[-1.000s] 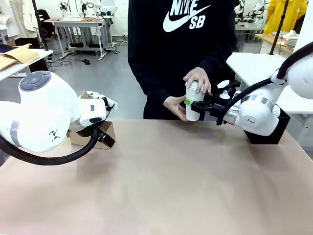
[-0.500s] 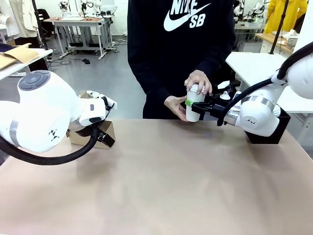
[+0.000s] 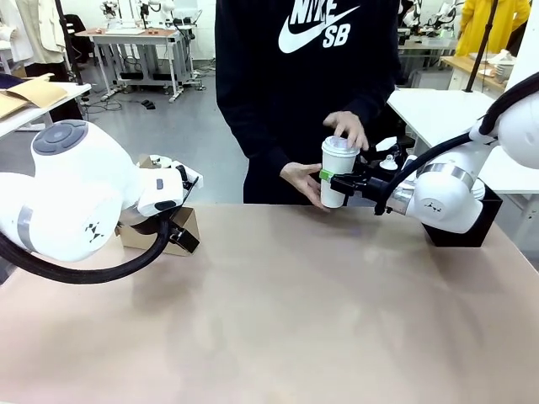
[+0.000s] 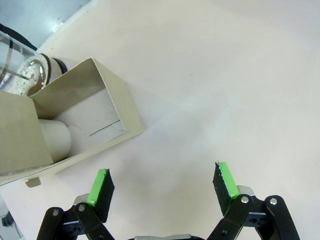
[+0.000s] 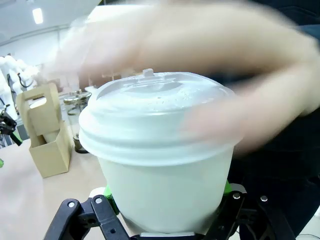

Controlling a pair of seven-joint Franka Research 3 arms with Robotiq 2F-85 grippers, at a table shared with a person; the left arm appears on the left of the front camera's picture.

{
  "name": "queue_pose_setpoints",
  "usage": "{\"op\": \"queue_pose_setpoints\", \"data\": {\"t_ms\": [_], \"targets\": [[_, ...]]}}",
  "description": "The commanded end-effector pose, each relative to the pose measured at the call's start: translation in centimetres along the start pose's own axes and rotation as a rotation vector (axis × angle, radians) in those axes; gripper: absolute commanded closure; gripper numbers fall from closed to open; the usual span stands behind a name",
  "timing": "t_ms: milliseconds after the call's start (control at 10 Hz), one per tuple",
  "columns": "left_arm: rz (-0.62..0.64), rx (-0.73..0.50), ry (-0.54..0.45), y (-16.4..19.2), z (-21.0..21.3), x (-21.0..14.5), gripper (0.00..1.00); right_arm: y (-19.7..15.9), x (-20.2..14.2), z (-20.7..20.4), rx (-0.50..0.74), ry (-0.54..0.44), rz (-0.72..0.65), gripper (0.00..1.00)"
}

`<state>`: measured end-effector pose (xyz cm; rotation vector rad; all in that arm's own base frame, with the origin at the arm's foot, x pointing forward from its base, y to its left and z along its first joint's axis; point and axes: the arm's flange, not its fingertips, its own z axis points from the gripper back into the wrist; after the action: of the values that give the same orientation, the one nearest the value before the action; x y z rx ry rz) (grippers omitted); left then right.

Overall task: Pour a drink into a cup and package it in a carrier.
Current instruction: When a person places the Paper Cup Lid on the 600 ml Paper Cup , lift the 600 ml Paper Cup.

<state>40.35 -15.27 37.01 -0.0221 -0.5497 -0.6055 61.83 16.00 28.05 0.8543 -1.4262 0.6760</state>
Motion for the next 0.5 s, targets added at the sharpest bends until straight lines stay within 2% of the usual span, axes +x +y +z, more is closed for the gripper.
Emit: {"op": "queue_pose_setpoints", "data": {"t_ms": [0, 400], "targets": [[0.001, -0.002, -0.001, 0.04, 0.03, -0.01, 0.0, 0.3, 0.37, -0.37, -0.005, -0.001, 0.014, 0.19], [0.001, -0.002, -0.001, 0.04, 0.03, -0.01, 0.0, 0.3, 0.37, -0.37, -0.005, -0.001, 0.014, 0.19]]}}
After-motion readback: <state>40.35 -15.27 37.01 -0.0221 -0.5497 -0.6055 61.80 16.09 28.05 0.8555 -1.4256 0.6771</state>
